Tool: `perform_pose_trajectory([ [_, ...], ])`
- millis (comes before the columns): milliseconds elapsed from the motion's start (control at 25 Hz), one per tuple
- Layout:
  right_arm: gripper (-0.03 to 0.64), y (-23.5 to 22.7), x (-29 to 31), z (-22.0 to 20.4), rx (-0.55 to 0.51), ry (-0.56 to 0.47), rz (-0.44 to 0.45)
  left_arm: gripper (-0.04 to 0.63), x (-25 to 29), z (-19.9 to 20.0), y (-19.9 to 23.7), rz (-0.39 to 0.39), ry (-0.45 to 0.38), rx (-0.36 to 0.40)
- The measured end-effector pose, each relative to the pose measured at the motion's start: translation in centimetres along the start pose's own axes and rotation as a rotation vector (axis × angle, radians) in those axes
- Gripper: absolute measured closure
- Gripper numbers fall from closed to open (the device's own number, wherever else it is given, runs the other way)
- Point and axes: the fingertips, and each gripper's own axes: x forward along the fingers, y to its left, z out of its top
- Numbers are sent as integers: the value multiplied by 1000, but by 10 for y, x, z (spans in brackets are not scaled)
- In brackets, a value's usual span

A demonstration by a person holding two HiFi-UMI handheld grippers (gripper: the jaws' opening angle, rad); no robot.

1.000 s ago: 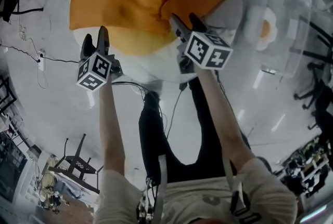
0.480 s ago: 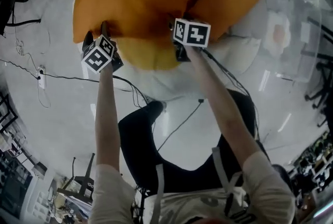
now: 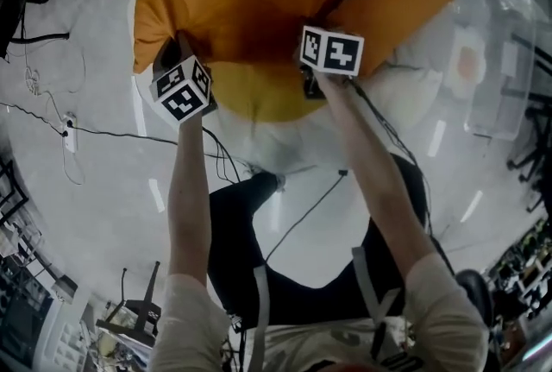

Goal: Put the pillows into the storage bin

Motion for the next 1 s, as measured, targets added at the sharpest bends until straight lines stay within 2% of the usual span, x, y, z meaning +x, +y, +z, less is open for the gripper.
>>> perform_pose_trajectory([
  [200, 603, 29, -75, 40, -12, -119, 71, 584, -59, 85, -3, 4, -186, -70],
  [360, 603, 61, -145, 70, 25, -212, 131, 584, -125, 139, 2, 13, -275, -162],
  [480, 603, 92, -197, 82, -16, -263, 185, 584, -181, 164, 17, 57, -336, -190],
  [600, 603, 107, -245, 123, -86, -368, 233, 584, -215, 197, 14, 87, -417, -237],
  [800, 603, 65, -303, 164, -64, -477, 207, 584, -224, 243, -46, 33, -477, -225],
  [920, 603, 2, -335, 180, 22, -545, 148, 584, -208, 275, -122, -68, -504, -163],
  [1000, 603, -56, -363, 185, 103, -607, 67, 584, -187, 296, -196, -177, -507, -107],
])
